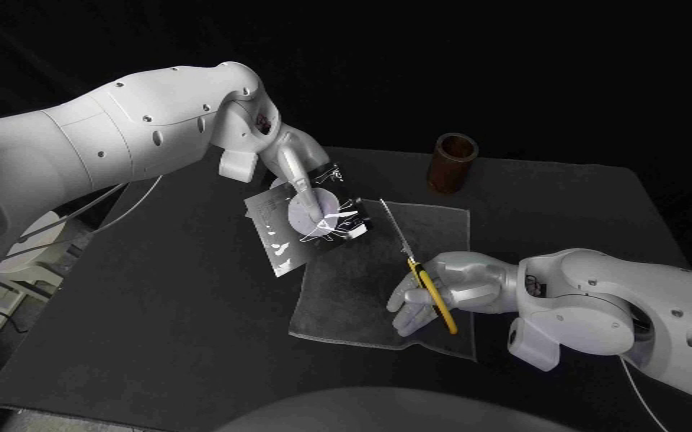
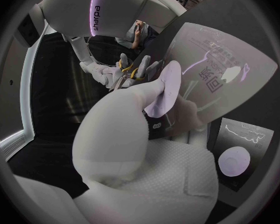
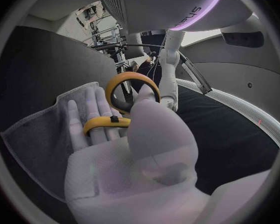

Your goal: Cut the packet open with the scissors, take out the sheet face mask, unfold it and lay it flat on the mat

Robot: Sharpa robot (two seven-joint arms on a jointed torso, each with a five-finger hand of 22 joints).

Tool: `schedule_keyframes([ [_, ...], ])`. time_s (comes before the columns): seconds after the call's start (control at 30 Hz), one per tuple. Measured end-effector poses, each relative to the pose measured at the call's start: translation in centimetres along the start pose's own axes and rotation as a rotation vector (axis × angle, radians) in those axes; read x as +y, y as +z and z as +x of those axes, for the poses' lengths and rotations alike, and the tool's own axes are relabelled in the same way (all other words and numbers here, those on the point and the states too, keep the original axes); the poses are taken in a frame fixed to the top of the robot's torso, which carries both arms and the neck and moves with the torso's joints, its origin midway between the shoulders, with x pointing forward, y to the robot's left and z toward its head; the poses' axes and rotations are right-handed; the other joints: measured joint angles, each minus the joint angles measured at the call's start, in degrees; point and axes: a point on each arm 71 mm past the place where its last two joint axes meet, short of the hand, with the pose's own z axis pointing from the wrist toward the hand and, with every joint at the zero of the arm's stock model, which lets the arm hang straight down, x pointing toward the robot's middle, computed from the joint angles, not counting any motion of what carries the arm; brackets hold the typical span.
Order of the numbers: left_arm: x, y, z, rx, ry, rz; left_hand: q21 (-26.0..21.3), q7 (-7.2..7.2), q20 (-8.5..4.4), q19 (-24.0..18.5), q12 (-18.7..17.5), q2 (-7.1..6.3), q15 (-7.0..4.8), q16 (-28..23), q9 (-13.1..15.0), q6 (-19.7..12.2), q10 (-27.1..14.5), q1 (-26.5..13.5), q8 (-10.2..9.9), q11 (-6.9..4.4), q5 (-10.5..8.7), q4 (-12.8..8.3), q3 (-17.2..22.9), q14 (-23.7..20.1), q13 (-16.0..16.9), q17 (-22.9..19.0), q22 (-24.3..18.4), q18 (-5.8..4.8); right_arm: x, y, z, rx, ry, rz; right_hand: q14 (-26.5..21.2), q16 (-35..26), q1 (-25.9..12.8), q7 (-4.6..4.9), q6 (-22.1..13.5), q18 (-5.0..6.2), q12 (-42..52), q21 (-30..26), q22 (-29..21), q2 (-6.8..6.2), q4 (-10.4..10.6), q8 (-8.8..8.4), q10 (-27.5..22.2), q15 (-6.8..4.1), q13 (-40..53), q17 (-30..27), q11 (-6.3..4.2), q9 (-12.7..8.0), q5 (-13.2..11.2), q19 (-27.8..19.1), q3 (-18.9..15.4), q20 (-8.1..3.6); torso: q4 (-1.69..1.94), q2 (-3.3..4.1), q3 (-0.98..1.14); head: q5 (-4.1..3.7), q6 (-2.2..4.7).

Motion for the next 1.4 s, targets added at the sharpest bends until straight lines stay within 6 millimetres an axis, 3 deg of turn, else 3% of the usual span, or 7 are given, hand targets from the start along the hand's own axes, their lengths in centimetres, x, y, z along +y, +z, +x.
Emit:
schedule_keyframes([
  [0.2, 0.1, -0.6, -0.3, -0.019, -0.014, 0.016, 0.0, 0.0, 0.0, 0.0, 0.0, -0.08, 0.02, 0.0, 0.01, -0.01, 0.0, -0.07, -0.01, 0.0, -0.02, 0.0, 0.0, -0.02, -0.01, 0.0, -0.01, -0.01, -0.2, 0.0, 0.3, 0.048, 0.032, 0.005, -4.37, -1.08, -3.97, 0.46, -5.62, -0.04, -0.17, -0.22, 0.0, -8.52, 0.44, -2.33, -5.78, 0.9, 0.06, -1.2, 0.79, -2.26, 0.0, -1.76, 10.8, -0.08, 0.07, 0.01, -0.05, 1.11, -0.46],
  [0.3, -0.1, -0.9, -0.5, -0.025, -0.016, 0.023, 0.0, -0.01, 0.0, 0.0, -0.01, -0.09, 0.09, 0.0, 0.01, -0.01, 0.07, -0.09, -0.08, -0.07, -0.03, 0.0, 0.0, -0.09, -0.02, 0.0, -0.01, -0.02, -0.3, 0.0, 0.4, 0.073, 0.058, 0.002, -10.36, -2.21, -4.6, 0.62, -11.16, -0.05, -0.49, -0.67, -0.19, -12.88, 0.57, -7.01, -13.0, 1.35, -0.18, -2.42, 2.03, -5.78, 0.01, -3.81, 13.44, -0.04, 0.1, 0.01, -0.05, 1.7, -0.65],
  [0.57, -0.3, -1.2, -0.6, -0.031, -0.019, 0.034, 0.0, -0.02, 0.0, 0.0, -0.03, -0.13, -0.12, 0.0, 0.03, -0.02, 0.15, -0.12, 0.18, -0.14, -0.17, -0.01, -0.01, 0.12, -0.03, 0.04, -0.02, 0.35, -0.3, 0.1, 0.2, 0.137, 0.135, -0.016, -21.17, -2.74, -2.41, -0.09, -21.04, -0.04, -1.26, -0.77, -0.42, -15.94, 0.68, -6.79, -30.39, 3.76, -1.04, -4.21, 1.93, -6.98, 0.24, -6.47, 12.64, -0.08, 0.1, -0.03, -0.05, 2.45, -1.07],
  [0.67, -0.3, -1.2, -0.6, -0.031, -0.021, 0.037, 0.0, -0.02, 0.0, 0.0, -0.03, -0.13, -0.13, 0.0, 0.03, -0.03, 0.14, -0.12, 0.2, -0.14, 0.03, -0.01, -0.01, 0.13, -0.03, 0.06, -0.02, 0.52, -0.3, 0.1, 0.1, 0.165, 0.162, -0.024, -21.14, -2.13, 0.22, -0.19, -21.68, -0.04, -0.26, -0.77, -0.37, -15.02, 0.54, -3.61, -25.6, 4.09, -0.24, -3.93, 0.11, -5.49, 0.24, -6.44, 13.97, -0.08, 0.08, -0.03, -0.04, 2.59, -1.26],
  [0.8, -0.4, -1.2, -0.6, -0.032, -0.023, 0.041, 0.0, -0.03, 0.0, 0.0, -0.04, -0.11, -0.13, 0.0, 0.03, -0.04, 0.14, -0.1, 0.2, -0.14, 0.03, -0.01, -0.01, 0.13, 0.01, 0.06, -0.03, 0.53, -0.3, 0.2, 0.0, 0.208, 0.199, -0.039, -12.94, 1.62, 3.44, -1.92, -19.72, 0.2, 4.29, -0.45, -0.12, -12.09, 0.14, 7.57, -19.85, 1.0, 1.07, -1.8, -1.99, -0.4, 0.07, -3.91, 15.6, -0.5, 0.07, -0.02, -0.02, 2.94, -1.41],
  [0.87, -0.4, -1.2, -0.6, -0.033, -0.024, 0.042, 0.0, -0.05, 0.0, 0.0, -0.04, -0.11, -0.13, 0.0, 0.03, -0.06, 0.14, -0.1, 0.2, -0.14, 0.03, -0.01, -0.01, 0.13, 0.03, 0.06, -0.02, 0.53, -0.3, 0.2, -0.1, 0.228, 0.217, -0.048, -8.57, 2.98, 3.91, -2.15, -16.52, 1.22, 5.63, -0.11, 0.05, -10.89, 0.14, 9.84, -15.56, 0.75, 1.18, -1.1, -2.15, 0.04, 0.07, -2.65, 15.61, -0.29, 0.07, -0.01, -0.02, 3.1, -1.47],
  [1.4, -0.5, -1.2, -0.8, -0.039, -0.031, 0.052, 0.0, -0.22, 0.0, 0.0, -0.09, -0.03, -0.12, 0.0, 0.22, -0.24, 0.12, -0.01, 0.15, -0.12, 0.01, -0.2, 0.17, 0.12, 0.04, 0.05, 0.02, 0.46, -0.4, 0.2, -0.4, 0.262, 0.274, -0.078, 10.82, 11.08, 7.23, -0.79, 9.04, 1.63, 13.11, 3.99, 1.54, -5.31, -3.13, 19.68, 2.25, -3.74, 3.17, 3.23, -4.84, 1.62, 0.08, 8.7, 9.6, -1.19, 0.01, 0.01, 0.01, 3.19, -1.41],
])
